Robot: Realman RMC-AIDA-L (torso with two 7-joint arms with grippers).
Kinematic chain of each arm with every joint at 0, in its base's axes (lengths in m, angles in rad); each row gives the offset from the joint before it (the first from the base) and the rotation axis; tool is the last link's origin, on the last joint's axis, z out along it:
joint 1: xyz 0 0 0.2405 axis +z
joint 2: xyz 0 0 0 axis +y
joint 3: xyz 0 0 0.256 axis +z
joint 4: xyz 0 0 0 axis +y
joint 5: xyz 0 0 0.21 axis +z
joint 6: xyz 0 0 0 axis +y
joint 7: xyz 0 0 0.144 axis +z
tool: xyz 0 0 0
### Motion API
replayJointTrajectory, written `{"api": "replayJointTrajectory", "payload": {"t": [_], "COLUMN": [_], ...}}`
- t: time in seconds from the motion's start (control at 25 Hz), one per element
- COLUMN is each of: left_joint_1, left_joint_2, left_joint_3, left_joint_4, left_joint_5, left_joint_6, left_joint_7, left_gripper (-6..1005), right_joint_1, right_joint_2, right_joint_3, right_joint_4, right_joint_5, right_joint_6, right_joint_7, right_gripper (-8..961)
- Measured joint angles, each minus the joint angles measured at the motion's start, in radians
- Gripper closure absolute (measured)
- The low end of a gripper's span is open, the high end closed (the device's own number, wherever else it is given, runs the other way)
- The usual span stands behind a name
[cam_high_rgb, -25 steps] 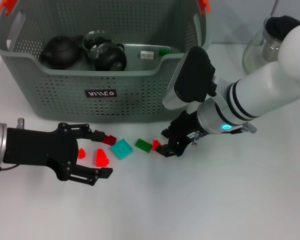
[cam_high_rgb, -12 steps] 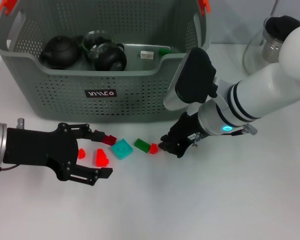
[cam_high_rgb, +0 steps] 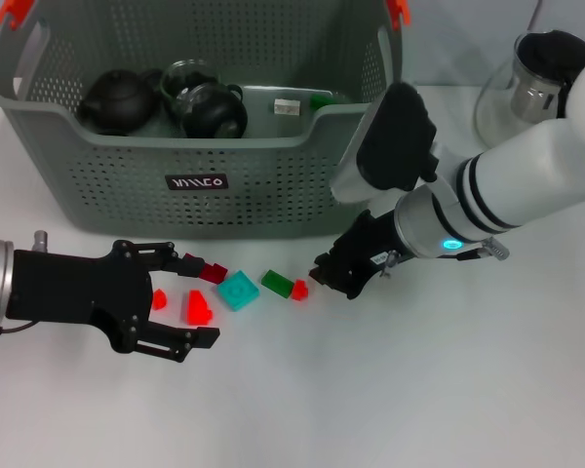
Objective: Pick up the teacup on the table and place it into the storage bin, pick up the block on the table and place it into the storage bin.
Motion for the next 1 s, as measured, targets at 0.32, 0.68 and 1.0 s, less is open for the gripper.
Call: {"api": "replayJointTrajectory", "payload": {"t": [0.32,0.68,1.0], "left_joint_1": [-0.001,-0.001,-0.006], "left_joint_2": [0.004,0.006,0.006], "left_joint_3": [-0.005,-0.007,-0.008], "left_joint_4": [0.006,0.008,0.009], "left_joint_5": [0.001,0.006,0.001], "left_joint_6": [0.01,0.002,0.001], "left_joint_7": [-0.01,-0.012,-0.012], "left_gripper": [97,97,97], "right_joint_1": [-0.101,-0.123,0.025], "right_joint_2": [-0.01,-0.002,-0.006], "right_joint_3": [0.121,0.237,0.406], "right_joint_4": [-0.232,-0.55,-0.641], "right_joint_5": [-0.016,0.021,0.012], "right_joint_6": [-0.196,-0.532,-0.527], "right_joint_7": [0.002,0.108,0.147], "right_gripper": [841,840,840]}}
